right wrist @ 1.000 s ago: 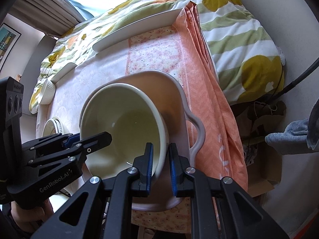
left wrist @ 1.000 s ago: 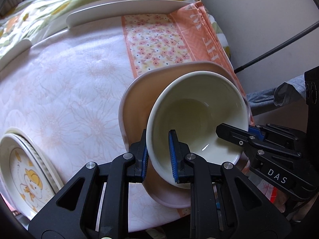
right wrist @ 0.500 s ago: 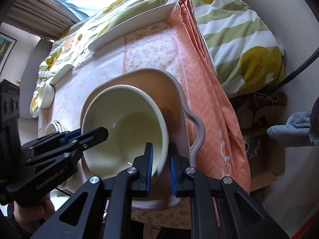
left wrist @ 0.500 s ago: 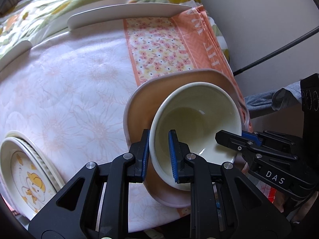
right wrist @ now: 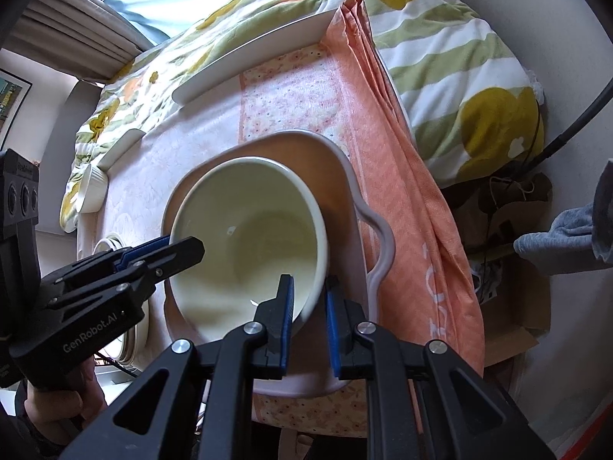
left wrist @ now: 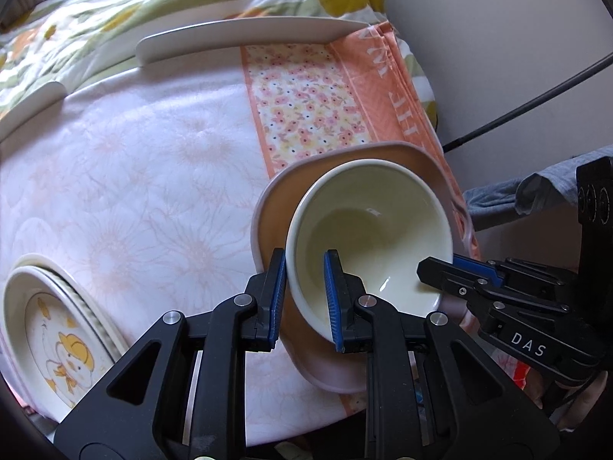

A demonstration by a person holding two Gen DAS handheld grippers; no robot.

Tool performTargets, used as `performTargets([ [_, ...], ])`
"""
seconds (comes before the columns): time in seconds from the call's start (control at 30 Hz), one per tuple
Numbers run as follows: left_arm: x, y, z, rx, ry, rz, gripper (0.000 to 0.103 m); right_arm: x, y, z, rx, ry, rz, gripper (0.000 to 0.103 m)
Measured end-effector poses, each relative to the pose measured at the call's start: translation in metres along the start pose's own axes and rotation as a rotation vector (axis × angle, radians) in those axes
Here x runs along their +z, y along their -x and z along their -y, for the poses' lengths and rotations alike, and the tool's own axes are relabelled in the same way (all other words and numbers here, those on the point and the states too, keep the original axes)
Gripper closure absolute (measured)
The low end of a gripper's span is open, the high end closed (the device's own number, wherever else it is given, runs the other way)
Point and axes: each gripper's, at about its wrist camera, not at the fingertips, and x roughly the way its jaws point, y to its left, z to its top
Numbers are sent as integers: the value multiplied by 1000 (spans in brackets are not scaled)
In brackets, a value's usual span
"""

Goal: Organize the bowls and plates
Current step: 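Open both grippers and withdraw from the cream bowl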

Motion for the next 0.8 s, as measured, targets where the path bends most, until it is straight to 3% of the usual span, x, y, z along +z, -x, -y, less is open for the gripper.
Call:
performTargets([
  [0.23,-8,46,-5,-30,14,65,86,-4,36,-11,4,22,57,89],
  [0.33,-13,84,-10,-28,18,130,86,-3,64,-24,3,59,106,88],
  [0.47,-24,148,-26,-7,39,281,85,3,101,-61,23,176,160,88],
  [0.5,-27,160,-32,-11,54,309,79,6,108,-71,29,207,172,88],
  [0.53,-31,174,-42,-13,83,340,55,8,114,-83,43,247,186,85],
  [0.57,-33,182,-48,-2,105,361,33,10,118,-95,57,283,197,74],
  [0.6,-37,191,-55,20,130,392,0,13,121,-107,71,317,210,51],
  [0.63,-42,202,-63,45,157,440,0,16,123,-121,87,355,233,36],
  [0.67,-47,212,-73,56,182,474,0,19,124,-132,101,388,257,11],
  [0.7,-49,219,-85,63,206,477,0,22,123,-145,115,425,282,4],
  [0.8,-54,233,-122,114,297,488,0,33,113,-182,159,516,307,3],
])
